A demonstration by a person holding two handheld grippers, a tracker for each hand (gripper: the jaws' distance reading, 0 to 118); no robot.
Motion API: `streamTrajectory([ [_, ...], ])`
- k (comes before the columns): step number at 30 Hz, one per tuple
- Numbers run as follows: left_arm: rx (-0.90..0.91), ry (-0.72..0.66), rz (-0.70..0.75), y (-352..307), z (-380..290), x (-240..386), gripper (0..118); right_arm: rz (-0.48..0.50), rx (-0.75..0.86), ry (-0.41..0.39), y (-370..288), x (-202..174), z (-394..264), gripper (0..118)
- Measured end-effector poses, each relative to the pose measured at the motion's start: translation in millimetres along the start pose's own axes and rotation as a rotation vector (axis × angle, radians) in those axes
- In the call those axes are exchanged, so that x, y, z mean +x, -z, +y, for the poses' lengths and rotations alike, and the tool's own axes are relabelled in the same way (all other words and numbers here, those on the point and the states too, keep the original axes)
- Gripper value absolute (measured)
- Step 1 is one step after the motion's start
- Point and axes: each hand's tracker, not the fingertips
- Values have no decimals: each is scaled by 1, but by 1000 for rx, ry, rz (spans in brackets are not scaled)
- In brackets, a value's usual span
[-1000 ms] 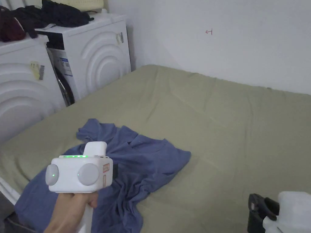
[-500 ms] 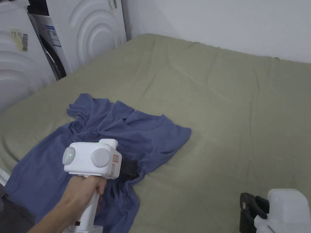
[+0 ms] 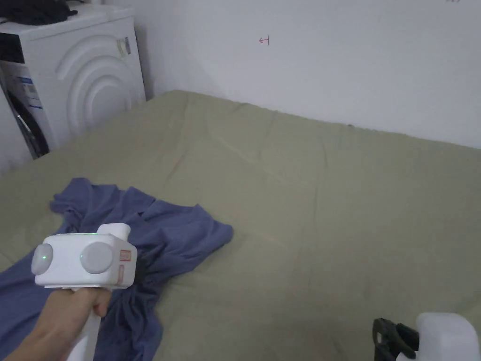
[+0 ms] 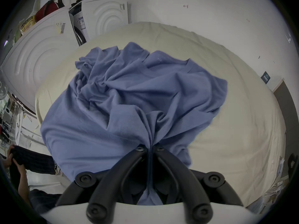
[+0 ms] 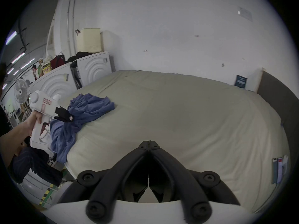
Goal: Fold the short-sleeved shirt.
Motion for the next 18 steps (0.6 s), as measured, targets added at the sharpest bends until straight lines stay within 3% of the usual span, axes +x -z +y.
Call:
streamTrajectory([
  [3,36,-3,-82,-16,11,28,1,-58,18,14,-27,23,-2,0],
  [6,58,78,-146,-23,24,77,1,-116,39,15,-53,44,-7,0],
  [18,26,364,-484,-1,33,367,1,-327,45,160,-127,129,-47,0],
])
